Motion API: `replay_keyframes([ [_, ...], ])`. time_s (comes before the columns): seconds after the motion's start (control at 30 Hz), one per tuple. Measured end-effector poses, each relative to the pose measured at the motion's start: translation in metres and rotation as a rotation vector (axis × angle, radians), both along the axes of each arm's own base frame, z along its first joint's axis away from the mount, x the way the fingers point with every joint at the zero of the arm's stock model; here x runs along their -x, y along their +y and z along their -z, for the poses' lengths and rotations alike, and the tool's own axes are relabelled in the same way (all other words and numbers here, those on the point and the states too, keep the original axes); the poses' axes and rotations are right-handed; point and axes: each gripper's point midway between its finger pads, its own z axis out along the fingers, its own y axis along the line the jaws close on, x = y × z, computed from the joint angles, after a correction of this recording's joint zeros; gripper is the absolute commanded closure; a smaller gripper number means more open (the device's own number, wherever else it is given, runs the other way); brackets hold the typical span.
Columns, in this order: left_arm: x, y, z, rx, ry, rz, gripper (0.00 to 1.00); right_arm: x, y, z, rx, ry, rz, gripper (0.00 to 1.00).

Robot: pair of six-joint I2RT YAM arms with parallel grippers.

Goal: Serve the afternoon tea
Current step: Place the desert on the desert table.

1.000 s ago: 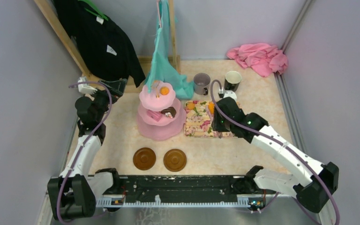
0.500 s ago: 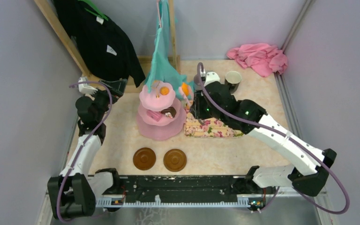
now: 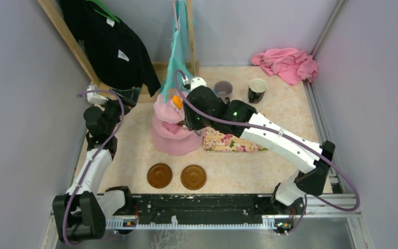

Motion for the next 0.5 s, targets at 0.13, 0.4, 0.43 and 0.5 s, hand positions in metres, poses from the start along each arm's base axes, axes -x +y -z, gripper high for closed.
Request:
replay_keyframes([
  [0.13, 0.000, 0.000, 0.000, 0.000, 0.000, 0.000, 0.01, -0.003, 0.013, 0.000, 0.007, 0.001, -0.014, 1.00],
  [0.4, 0.000, 0.000, 0.000, 0.001, -0.001, 0.001, 0.01, 0.005, 0.027, 0.003, 0.035, 0.007, -0.049, 1.00],
  [0.43, 0.000, 0.000, 0.000, 0.001, 0.000, 0.001, 0.01, 0.007, 0.028, 0.003, 0.036, 0.007, -0.053, 1.00],
  [0.5, 0.000, 0.000, 0.000, 0.001, 0.000, 0.003, 0.01, 0.010, 0.028, 0.004, 0.044, 0.007, -0.057, 1.00],
])
